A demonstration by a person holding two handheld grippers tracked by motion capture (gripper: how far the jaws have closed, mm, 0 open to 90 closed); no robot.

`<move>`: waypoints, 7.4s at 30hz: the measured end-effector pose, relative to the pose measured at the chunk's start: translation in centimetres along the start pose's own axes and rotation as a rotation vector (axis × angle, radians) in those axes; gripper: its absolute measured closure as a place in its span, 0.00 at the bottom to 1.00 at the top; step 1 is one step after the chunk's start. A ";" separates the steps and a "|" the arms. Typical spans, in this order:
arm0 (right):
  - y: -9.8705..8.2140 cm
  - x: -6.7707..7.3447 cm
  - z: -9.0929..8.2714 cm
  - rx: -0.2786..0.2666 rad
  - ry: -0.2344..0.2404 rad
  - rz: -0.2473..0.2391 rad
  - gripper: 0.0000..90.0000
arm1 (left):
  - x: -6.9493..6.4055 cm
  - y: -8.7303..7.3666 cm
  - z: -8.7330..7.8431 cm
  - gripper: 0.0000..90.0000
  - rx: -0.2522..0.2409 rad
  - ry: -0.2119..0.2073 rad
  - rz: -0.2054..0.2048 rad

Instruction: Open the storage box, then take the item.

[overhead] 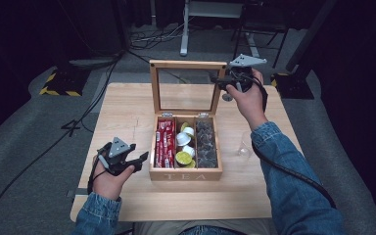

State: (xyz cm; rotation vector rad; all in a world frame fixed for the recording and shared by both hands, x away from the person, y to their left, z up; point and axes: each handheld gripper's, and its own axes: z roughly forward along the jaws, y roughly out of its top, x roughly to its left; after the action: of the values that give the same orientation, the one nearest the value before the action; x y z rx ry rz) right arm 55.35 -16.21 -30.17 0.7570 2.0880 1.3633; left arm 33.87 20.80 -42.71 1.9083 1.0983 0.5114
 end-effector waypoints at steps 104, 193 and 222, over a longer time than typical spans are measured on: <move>-11.4 8.0 -1.4 0.351 0.265 0.126 0.44 | 1.5 -1.3 0.6 0.39 0.112 0.017 -0.031; -8.4 5.7 -7.2 0.231 0.220 0.037 0.83 | 3.3 -3.3 1.7 0.37 0.216 0.056 -0.036; -11.0 0.6 -12.4 0.290 0.085 0.092 0.83 | 3.7 -4.2 2.5 0.35 0.290 0.069 -0.010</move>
State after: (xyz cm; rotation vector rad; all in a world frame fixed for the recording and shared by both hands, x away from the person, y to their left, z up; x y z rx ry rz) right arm 44.56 -27.32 -36.11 0.9364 2.3765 1.1700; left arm 35.48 23.83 -47.81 2.1465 1.2823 0.4333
